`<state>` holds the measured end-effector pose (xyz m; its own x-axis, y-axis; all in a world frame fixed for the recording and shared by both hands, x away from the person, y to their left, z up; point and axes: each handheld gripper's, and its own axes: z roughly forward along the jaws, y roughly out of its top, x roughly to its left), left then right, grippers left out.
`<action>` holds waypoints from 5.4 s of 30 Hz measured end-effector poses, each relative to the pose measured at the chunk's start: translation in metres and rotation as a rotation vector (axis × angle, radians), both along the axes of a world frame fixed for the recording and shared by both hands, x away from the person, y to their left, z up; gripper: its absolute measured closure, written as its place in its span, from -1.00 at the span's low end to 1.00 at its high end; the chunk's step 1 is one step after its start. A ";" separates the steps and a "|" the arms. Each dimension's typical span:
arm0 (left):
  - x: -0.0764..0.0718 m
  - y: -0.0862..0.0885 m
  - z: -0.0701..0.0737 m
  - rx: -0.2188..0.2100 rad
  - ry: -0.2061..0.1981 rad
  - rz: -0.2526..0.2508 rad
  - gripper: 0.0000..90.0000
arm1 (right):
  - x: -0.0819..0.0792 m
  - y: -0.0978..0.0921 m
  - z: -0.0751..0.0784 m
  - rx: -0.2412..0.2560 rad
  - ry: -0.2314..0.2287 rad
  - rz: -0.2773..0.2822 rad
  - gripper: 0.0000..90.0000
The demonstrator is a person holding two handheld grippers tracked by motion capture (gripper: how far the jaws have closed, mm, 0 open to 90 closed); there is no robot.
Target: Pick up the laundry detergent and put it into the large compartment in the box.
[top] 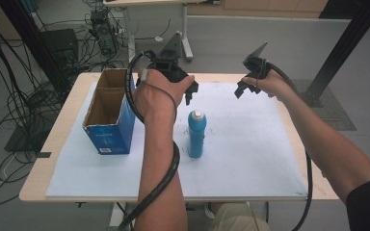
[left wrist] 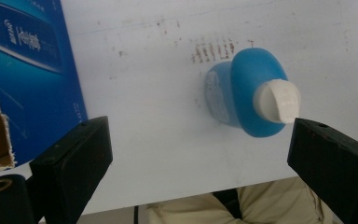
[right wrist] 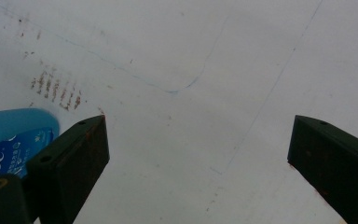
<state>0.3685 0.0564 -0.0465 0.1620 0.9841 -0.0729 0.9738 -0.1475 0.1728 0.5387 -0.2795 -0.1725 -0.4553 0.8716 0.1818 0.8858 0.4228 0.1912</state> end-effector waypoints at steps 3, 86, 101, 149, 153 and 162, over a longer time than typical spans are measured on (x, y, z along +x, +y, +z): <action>0.001 -0.004 0.000 -0.002 0.000 -0.002 -0.85 | -0.001 -0.001 0.001 0.003 -0.002 0.003 -0.89; 0.014 -0.061 -0.023 -0.020 0.013 -0.026 -0.85 | -0.006 -0.009 0.006 0.020 -0.009 0.005 -0.89; 0.019 -0.064 -0.039 -0.019 0.031 -0.020 -0.86 | -0.006 -0.012 0.006 0.022 -0.011 0.004 -0.89; 0.028 -0.070 -0.084 -0.008 0.078 0.004 -0.85 | -0.006 -0.010 0.001 0.024 -0.003 0.004 -0.89; 0.028 -0.070 -0.089 -0.010 0.083 0.009 -0.85 | -0.005 -0.010 0.000 0.023 -0.001 0.004 -0.89; 0.027 -0.071 -0.092 -0.005 0.072 0.011 -0.85 | -0.006 -0.008 0.000 0.022 -0.002 0.005 -0.89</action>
